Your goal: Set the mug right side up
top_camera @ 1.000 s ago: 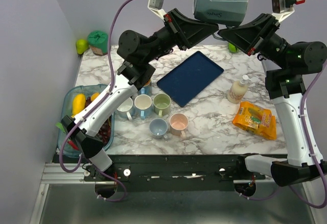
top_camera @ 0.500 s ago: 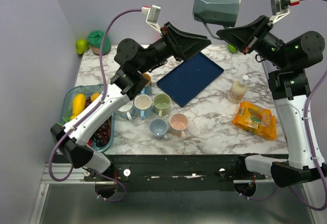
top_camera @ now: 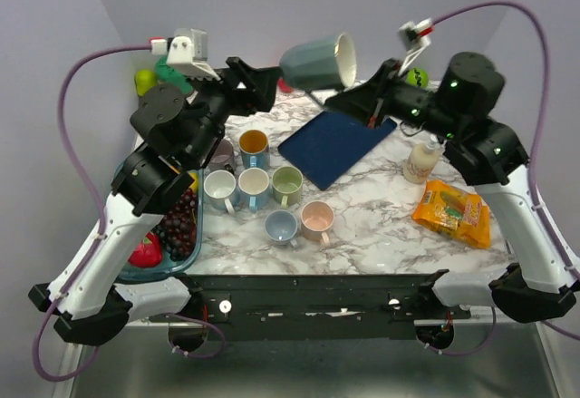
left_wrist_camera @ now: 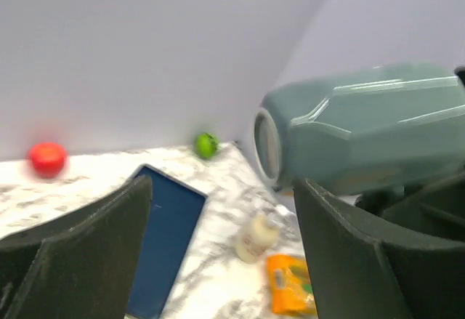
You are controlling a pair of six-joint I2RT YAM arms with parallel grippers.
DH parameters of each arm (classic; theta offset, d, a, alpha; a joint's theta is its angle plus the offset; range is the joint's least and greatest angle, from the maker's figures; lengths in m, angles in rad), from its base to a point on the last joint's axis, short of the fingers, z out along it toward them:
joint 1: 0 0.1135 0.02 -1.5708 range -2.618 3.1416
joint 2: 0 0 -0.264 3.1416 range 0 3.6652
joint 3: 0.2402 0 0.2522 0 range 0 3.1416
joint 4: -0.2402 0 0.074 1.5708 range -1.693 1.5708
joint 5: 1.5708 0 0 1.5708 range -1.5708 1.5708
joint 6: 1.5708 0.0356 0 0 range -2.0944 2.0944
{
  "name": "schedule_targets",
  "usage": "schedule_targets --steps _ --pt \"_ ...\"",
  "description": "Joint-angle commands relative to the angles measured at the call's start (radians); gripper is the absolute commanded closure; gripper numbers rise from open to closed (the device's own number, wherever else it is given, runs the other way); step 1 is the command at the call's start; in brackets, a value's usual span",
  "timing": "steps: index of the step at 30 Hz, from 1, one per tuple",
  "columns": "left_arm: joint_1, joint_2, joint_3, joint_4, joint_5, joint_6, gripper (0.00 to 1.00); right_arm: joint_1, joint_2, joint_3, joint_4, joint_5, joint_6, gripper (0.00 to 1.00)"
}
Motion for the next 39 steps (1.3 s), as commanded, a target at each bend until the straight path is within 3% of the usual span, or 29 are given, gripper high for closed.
schedule_targets --steps 1,8,13,25,39 --pt "0.006 -0.052 0.049 -0.237 -0.4 0.151 0.12 0.21 0.007 -0.108 -0.122 0.266 -0.2 0.99" --pt "0.007 -0.178 0.046 -0.335 -0.721 0.205 0.11 0.388 0.029 -0.324 -0.121 0.4 -0.245 0.99" --pt "0.006 -0.25 0.04 -0.419 -0.824 0.211 0.11 0.467 0.095 -0.374 -0.099 0.43 -0.299 0.99" --pt "0.006 -0.294 0.048 -0.608 -0.768 0.12 0.06 0.599 0.357 -0.311 -0.116 0.453 -0.397 0.99" --pt "0.006 -0.317 0.066 -0.63 -0.688 0.179 0.02 0.706 0.585 -0.202 -0.124 0.585 -0.441 0.99"
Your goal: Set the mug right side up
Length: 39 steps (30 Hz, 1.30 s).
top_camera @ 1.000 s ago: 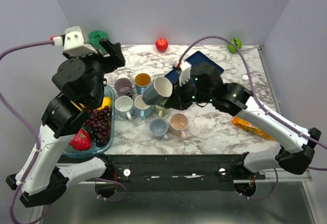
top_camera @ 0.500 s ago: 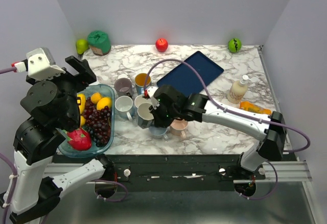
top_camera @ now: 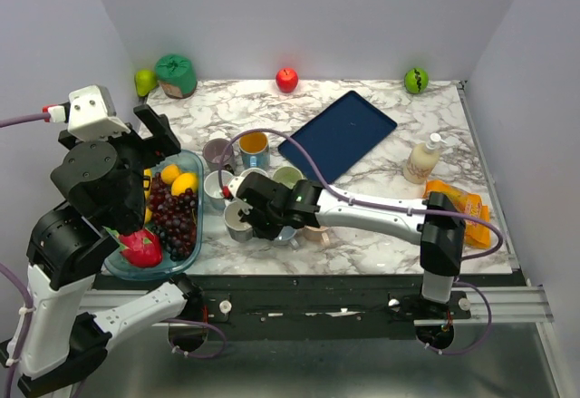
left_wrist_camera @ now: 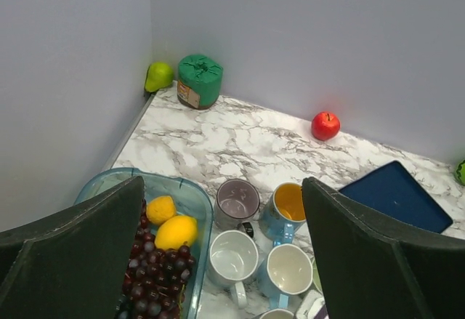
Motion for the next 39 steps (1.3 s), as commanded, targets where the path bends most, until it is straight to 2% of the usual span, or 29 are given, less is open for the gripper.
schedule_targets --steps 1,12,15,16,19,22,30,33,37,39 --pt "0.002 -0.025 0.029 -0.019 0.041 0.026 0.02 0.049 0.056 0.066 0.064 0.099 -0.023 0.99" --pt "0.002 -0.003 0.075 -0.091 0.236 0.021 0.01 0.093 0.195 0.086 0.065 0.161 0.014 0.99" --pt "0.002 0.006 0.092 -0.105 0.25 0.012 0.01 0.098 0.194 0.086 0.048 0.184 0.041 0.81" --pt "0.002 0.007 0.104 -0.114 0.25 0.007 0.01 0.098 0.186 0.083 0.046 0.191 0.047 0.64" --pt "0.002 0.018 0.124 -0.126 0.256 0.003 0.01 0.098 0.125 0.056 0.052 0.193 0.081 0.39" --pt "0.002 0.02 0.129 -0.128 0.273 0.01 0.01 0.098 0.042 0.028 0.078 0.187 0.098 0.27" --pt "0.002 0.007 0.147 -0.136 0.306 0.02 0.01 0.096 -0.212 -0.033 0.081 0.271 0.189 0.16" --pt "0.002 -0.008 0.14 -0.145 0.32 0.01 0.01 0.073 -0.33 -0.085 0.029 0.366 0.265 0.16" --pt "0.002 -0.032 0.105 -0.171 0.328 -0.017 0.01 0.009 -0.487 -0.156 -0.092 0.605 0.451 0.14" --pt "0.002 -0.052 0.094 -0.175 0.334 -0.028 0.01 -0.029 -0.585 -0.185 -0.112 0.67 0.5 0.14"
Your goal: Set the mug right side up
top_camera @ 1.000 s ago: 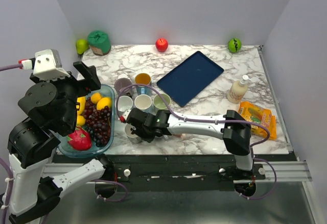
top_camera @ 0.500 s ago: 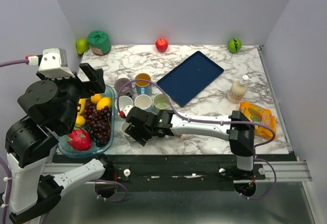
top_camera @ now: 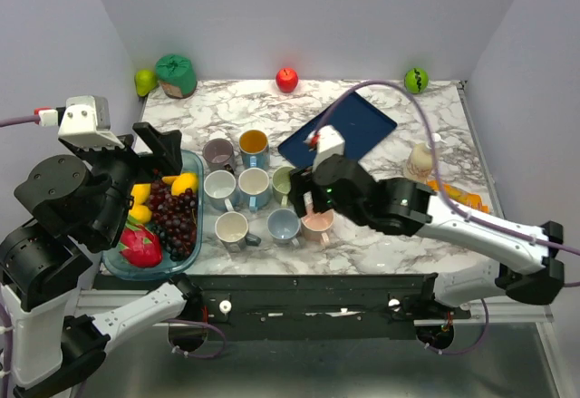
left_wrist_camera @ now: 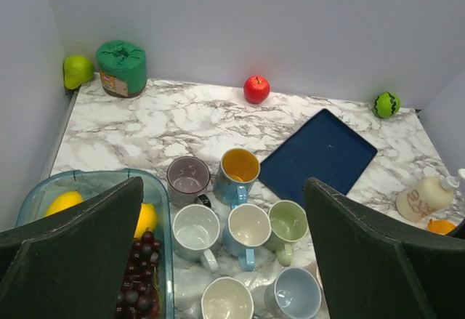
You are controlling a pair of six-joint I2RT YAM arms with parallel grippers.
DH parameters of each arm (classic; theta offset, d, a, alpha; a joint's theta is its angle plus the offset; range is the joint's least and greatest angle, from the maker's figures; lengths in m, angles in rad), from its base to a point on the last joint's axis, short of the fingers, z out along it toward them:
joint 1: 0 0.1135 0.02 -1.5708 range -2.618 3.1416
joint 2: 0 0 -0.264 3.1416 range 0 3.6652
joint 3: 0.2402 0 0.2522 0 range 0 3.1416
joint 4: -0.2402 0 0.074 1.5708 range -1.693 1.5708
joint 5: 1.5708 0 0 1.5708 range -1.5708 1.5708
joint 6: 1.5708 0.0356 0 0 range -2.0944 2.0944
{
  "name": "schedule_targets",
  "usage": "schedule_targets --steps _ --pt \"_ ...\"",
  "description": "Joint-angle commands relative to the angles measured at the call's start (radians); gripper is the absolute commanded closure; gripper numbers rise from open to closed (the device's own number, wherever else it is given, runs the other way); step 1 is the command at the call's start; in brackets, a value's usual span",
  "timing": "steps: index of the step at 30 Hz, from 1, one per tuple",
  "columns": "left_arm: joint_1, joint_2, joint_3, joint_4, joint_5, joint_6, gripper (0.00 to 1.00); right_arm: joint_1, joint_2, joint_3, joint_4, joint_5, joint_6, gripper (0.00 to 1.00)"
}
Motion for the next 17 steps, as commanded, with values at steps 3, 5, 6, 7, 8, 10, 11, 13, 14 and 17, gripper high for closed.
schedule_targets --steps 3,5,6,7,8,10,11,13,14,17 --pt "0.003 -0.064 -0.051 -0.045 0.043 -0.046 0.01 -0.089 -0.214 -0.064 -0.121 0.36 0.165 0.12" --pt "0.003 -0.072 -0.058 -0.053 0.048 -0.057 0.01 -0.097 -0.282 -0.048 -0.119 0.412 0.133 0.1" --pt "0.003 -0.073 -0.058 -0.059 0.051 -0.06 0.01 -0.105 -0.298 -0.041 -0.119 0.423 0.119 0.1" --pt "0.004 -0.072 -0.057 -0.065 0.06 -0.063 0.01 -0.105 -0.332 -0.027 -0.119 0.438 0.107 0.09" --pt "0.003 -0.07 -0.055 -0.065 0.068 -0.063 0.01 -0.106 -0.343 -0.019 -0.121 0.444 0.086 0.09" --pt "0.003 -0.069 -0.052 -0.059 0.087 -0.056 0.01 -0.105 -0.368 -0.005 -0.122 0.451 0.075 0.08" --pt "0.001 -0.061 -0.048 -0.057 0.092 -0.053 0.01 -0.108 -0.387 0.008 -0.122 0.452 0.067 0.08" --pt "0.003 -0.05 -0.023 -0.068 0.1 -0.045 0.01 -0.108 -0.401 0.021 -0.122 0.454 0.064 0.08" --pt "0.003 -0.04 -0.015 -0.074 0.1 -0.045 0.01 -0.106 -0.412 0.032 -0.124 0.454 0.062 0.08" --pt "0.001 -0.03 0.008 -0.079 0.095 -0.048 0.01 -0.106 -0.417 0.048 -0.124 0.441 0.05 0.06"
